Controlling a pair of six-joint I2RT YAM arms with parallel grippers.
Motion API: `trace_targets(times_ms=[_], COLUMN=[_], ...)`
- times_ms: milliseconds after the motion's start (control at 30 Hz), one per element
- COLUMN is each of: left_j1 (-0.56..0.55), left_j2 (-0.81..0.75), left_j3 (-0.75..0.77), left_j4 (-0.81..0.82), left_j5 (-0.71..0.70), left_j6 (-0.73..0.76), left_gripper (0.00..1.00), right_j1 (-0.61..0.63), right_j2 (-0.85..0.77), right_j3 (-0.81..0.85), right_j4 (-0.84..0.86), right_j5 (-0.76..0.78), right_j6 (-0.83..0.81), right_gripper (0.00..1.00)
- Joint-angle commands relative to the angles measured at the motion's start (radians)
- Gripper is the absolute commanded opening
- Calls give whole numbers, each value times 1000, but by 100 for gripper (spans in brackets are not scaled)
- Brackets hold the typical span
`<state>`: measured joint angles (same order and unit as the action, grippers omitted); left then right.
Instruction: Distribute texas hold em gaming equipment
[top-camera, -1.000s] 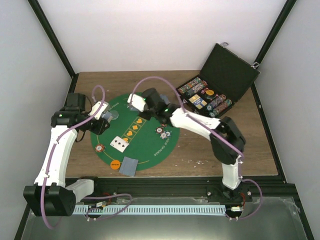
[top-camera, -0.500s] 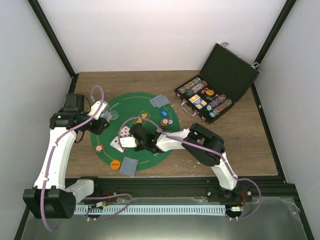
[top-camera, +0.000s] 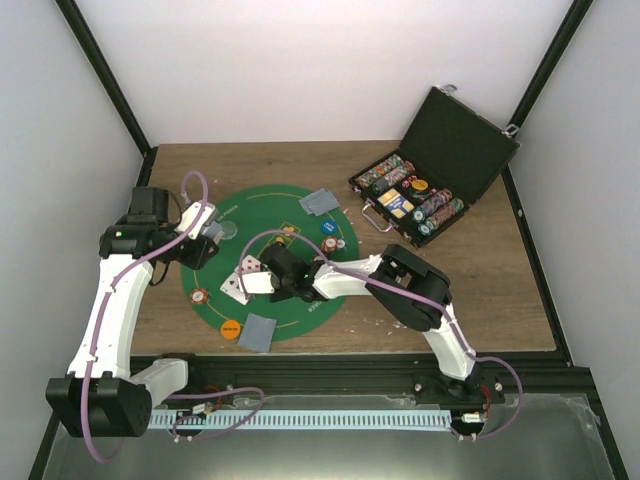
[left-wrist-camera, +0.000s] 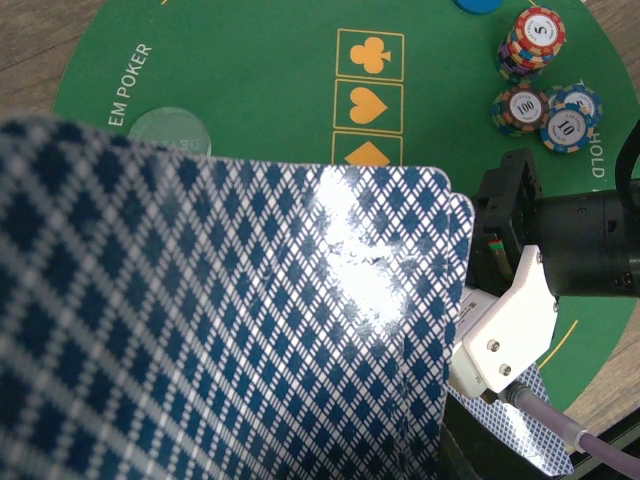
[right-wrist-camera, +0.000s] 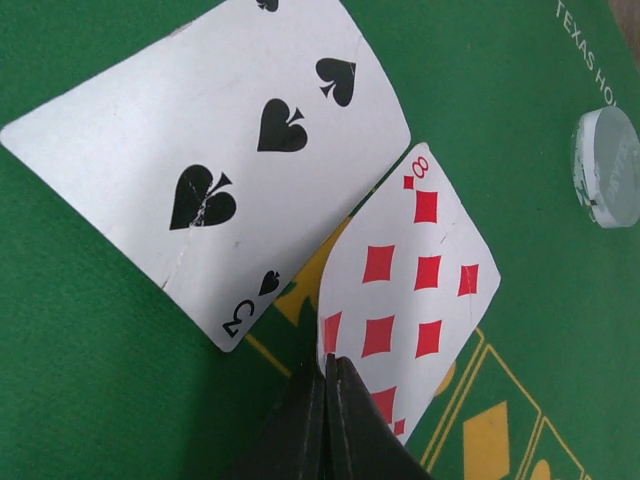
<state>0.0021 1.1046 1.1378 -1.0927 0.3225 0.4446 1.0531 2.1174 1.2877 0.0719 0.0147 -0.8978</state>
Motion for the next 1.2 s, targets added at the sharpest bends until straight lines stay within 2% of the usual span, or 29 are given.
trace_targets(times_ms=[0,433,567,733,867,1000,1067,1100,1133,1167], left_j1=[6,6,6,6,6,6,6,6,6,5], left_j2=[-12,-11,-9,-8,-9,-8,-5,-4,-2,-1], left_j3=[6,10,12,13,13,13,15,15,15,17], left_j4=[16,13,14,13,11,8,3,-1,-8,-16], left_j5=[21,21,23,24,24,32,40,46,56,68], left_j6=[-5,-4,-4,-3,0,8,18,25,36,48], left_gripper=[33,33,33,33,33,33,33,33,33,33], right_j1=[8,18,19,21,23,23,17,10,-4,-20], right_j2=[-8,-49,-56,-72,-108,-210,-303,-341,-382,-418], right_j3=[9,-31,-42,-46,-59,-83,-98,-103,-106,-109], right_j4=[-75,-87,-73,-74,-85,-85,-89,-97,-109,-117], right_j5=[-41,-39,-17,11,22,-11,-68,-109,-159,-228], right_j6=[6,-8,-20,-43,-41,46,123,176,224,298], right_gripper=[1,1,8,25,34,47,62,73,92,99])
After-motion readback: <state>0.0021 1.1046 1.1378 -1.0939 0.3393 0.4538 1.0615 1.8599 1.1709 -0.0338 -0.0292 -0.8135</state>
